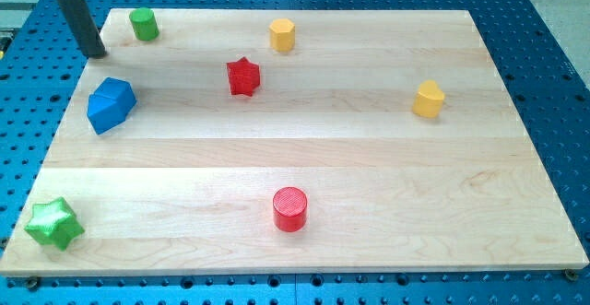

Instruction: Slightly move the hexagon upwards

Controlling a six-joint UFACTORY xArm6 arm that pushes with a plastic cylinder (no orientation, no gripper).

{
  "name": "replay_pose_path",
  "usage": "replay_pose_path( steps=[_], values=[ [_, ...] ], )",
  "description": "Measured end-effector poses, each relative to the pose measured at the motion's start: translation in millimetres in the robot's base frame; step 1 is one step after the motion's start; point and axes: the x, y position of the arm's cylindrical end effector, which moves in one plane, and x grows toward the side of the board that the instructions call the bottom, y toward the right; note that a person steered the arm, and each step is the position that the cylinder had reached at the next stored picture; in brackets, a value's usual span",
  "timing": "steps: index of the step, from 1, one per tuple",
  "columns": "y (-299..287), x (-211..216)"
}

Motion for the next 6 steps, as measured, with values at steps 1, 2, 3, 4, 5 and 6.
replay_pose_path(
  steps=[1,2,3,4,5,6],
  values=[
    [0.3,0.0],
    [-1.4,2.9],
    [-4.4,13.6],
    [-5.4,18.4],
    [-4.3,-16.0],
    [26.9,-14.9]
  ],
)
